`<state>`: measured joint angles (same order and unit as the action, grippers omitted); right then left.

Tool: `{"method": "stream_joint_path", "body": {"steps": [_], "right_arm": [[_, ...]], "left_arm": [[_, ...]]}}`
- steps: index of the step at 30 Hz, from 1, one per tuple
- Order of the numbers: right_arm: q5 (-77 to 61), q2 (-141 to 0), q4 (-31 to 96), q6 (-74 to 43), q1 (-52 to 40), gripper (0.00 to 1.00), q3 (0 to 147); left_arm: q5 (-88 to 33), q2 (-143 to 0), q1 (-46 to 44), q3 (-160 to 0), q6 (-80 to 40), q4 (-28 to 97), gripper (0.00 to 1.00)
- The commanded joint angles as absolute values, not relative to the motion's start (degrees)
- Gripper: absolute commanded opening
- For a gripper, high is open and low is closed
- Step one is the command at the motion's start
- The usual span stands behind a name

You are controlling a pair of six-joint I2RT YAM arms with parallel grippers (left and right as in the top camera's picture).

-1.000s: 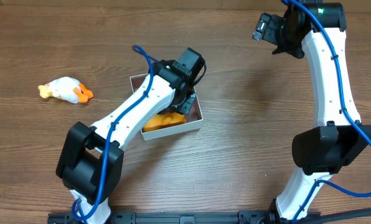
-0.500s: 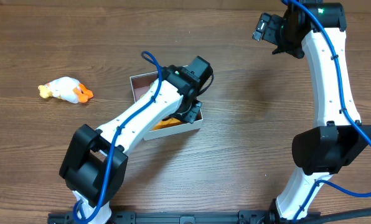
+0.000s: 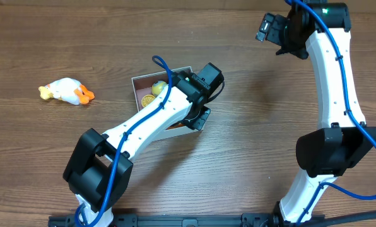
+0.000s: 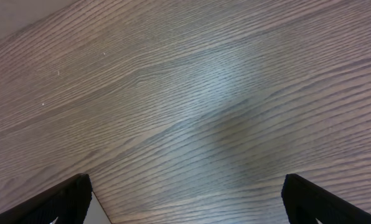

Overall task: Pack container
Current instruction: 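Lower the wheel into the box beside the ball and release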

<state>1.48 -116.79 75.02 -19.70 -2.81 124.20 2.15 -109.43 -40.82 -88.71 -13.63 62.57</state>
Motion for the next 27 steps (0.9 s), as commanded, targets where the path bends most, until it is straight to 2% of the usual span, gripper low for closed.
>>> {"method": "stream_joint_path", "body": {"steps": [1,27], "right_arm": [[1.56,-116.71,74.85,-20.21,-2.92,1.00,125.54],[1.56,-116.71,74.85,-20.18,-2.92,1.00,125.54]], "left_arm": [[1.13,-109.40,-41.45,-86.43,-14.83,62.98,0.22],[-0.93,-109.40,-41.80,-85.58,-14.79,67.55,0.20]]}}
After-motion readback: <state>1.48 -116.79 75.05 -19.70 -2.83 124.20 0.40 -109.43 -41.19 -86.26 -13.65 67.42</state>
